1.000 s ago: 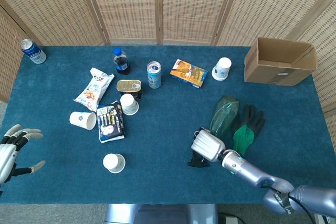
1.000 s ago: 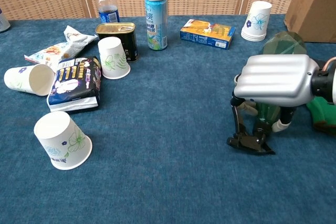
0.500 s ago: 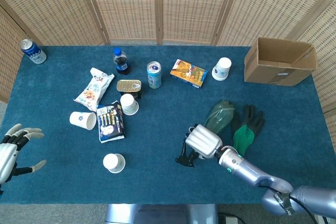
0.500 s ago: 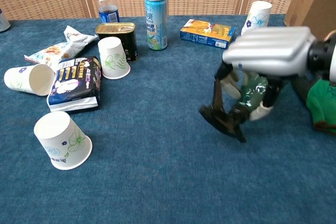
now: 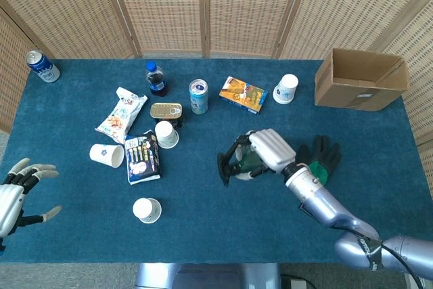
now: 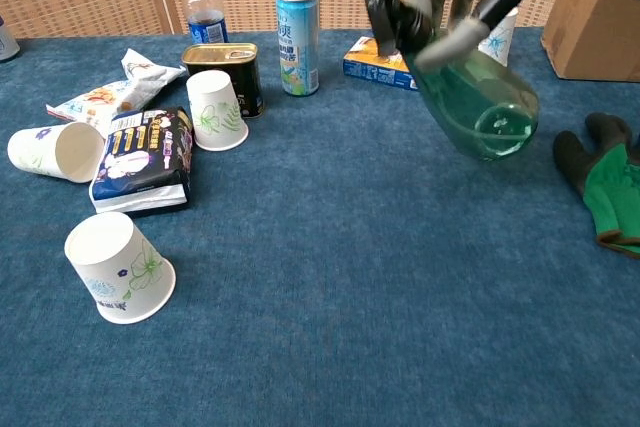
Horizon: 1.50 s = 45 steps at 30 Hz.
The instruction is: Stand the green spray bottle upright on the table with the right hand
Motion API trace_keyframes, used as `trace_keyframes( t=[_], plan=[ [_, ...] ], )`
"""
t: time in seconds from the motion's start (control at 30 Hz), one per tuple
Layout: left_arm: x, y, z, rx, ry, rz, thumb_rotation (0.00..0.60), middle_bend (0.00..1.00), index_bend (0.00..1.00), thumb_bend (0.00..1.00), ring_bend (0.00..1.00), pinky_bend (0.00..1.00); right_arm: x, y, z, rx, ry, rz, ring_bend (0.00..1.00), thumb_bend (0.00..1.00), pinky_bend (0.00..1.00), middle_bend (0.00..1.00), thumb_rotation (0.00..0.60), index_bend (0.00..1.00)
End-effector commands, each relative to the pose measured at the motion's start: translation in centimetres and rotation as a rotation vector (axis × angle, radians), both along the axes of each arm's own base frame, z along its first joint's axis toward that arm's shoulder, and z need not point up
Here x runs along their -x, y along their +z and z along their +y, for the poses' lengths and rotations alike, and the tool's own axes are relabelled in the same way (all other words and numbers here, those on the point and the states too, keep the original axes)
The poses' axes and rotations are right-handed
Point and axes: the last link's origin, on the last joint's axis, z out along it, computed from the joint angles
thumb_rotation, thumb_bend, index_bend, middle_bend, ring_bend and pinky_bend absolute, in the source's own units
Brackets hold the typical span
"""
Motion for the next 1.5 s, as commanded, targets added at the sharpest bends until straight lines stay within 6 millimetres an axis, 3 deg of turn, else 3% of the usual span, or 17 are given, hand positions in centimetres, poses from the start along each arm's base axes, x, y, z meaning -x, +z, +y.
trace_keyframes(
  t=[0.03,0.23,0.53,1.5],
  plan=[
    [-0.1,-0.1,0.1,0.002,-0.002,-0.001,0.597,0.27,0.30,0.18,0.22,0.07,-0.2,1.3,-0.8,-0.043,-0.125,-0.138,0.45,0.11,0.51,0.59,0.600,0.61],
    [-0.2,-0.1,0.2,0.005,-0.006,-0.001,0.596,0.27,0.30,0.18,0.22,0.07,0.3,2.2,-1.5,-0.109,-0.271,-0.298,0.45,0.11,0.51,0.59,0.600,0.61],
    [-0.3,-0.1,0.3,0.006,-0.007,0.003,0.596,0.27,0.30,0.18,0.22,0.07,0.6,2.8,-2.5,-0.123,-0.327,-0.409,0.45,0.11,0.51,0.59,0.600,0.61],
    [-0.6,0.0,0.3,0.009,-0.009,0.011,0.598,0.27,0.30,0.18,0.21,0.05,6.3,1.3,-4.1,-0.123,-0.443,-0.493,0.41,0.10,0.50,0.55,0.600,0.57]
  ],
)
